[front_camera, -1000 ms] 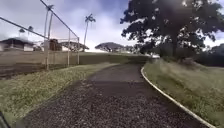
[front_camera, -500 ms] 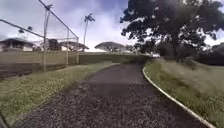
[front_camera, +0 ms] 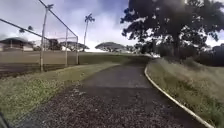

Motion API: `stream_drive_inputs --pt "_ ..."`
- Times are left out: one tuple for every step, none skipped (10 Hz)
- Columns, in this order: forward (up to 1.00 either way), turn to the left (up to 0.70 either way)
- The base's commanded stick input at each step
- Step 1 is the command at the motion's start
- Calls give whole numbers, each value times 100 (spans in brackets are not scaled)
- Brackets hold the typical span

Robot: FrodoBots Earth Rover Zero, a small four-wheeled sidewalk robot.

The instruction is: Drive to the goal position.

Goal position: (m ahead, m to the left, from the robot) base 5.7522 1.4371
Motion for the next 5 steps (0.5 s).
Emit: stream_drive_inputs --pt "50 -50" --pt "50 -38" --pt "50 0" --pt "50 0" --pt "50 0"
